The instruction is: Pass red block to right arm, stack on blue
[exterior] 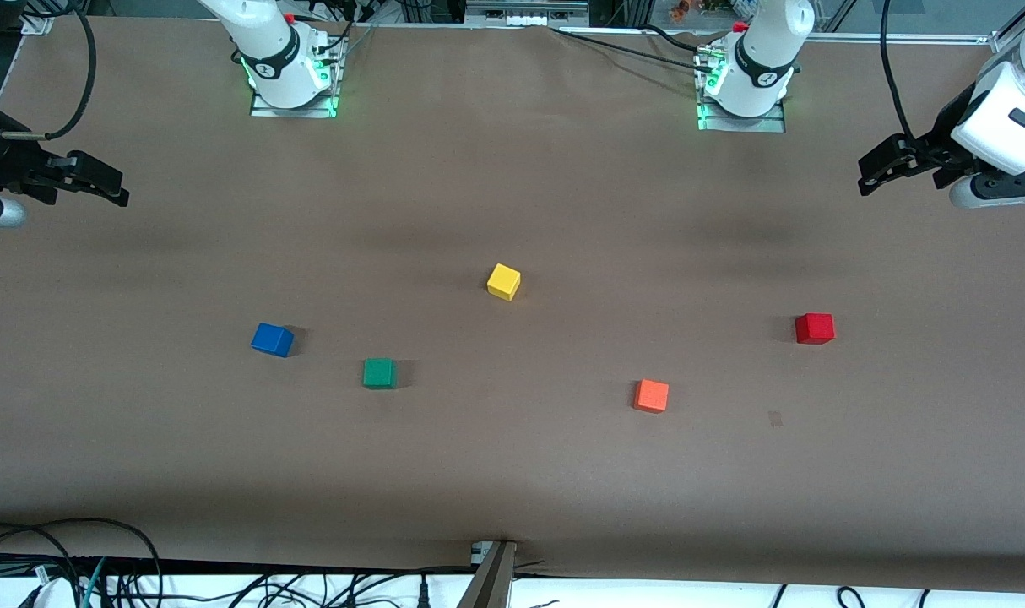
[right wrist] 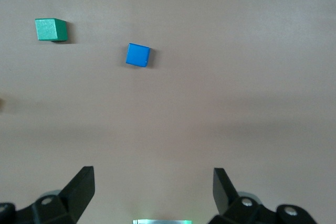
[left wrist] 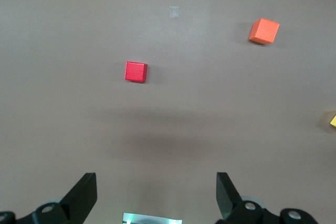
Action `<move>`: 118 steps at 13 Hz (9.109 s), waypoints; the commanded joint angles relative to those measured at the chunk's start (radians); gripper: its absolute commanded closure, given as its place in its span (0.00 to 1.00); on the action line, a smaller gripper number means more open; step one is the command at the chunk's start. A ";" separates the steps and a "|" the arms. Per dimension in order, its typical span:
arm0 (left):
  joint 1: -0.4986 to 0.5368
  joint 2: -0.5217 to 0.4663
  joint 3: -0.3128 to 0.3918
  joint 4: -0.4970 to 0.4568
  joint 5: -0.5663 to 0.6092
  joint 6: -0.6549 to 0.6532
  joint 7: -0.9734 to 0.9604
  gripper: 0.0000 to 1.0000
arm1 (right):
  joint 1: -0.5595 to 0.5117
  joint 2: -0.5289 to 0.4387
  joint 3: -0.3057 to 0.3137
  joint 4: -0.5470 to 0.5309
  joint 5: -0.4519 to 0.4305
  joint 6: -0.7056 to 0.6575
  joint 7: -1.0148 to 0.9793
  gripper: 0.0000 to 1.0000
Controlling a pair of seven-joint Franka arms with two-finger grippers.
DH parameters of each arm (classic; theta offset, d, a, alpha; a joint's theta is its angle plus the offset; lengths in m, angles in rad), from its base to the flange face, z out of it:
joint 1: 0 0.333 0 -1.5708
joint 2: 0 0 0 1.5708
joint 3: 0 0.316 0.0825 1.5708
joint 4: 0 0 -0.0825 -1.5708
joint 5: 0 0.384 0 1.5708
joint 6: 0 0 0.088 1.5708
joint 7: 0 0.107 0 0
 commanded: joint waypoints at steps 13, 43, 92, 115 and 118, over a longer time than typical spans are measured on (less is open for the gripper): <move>0.004 -0.018 0.007 -0.019 -0.029 0.015 0.004 0.00 | -0.012 -0.014 0.008 -0.001 0.009 -0.013 0.012 0.00; 0.053 0.086 0.004 0.018 0.015 -0.072 0.051 0.00 | -0.012 -0.014 0.008 -0.001 0.009 -0.013 0.012 0.00; 0.198 0.519 0.010 -0.395 0.109 0.910 0.264 1.00 | -0.012 -0.013 0.006 -0.002 0.012 -0.014 0.013 0.00; 0.228 0.451 -0.106 -0.286 -0.932 0.523 1.793 1.00 | 0.141 0.363 0.029 -0.011 1.075 0.161 0.087 0.00; 0.216 0.508 -0.106 -0.189 -1.017 0.321 1.908 1.00 | 0.223 0.427 0.029 -0.007 1.252 0.258 0.105 0.00</move>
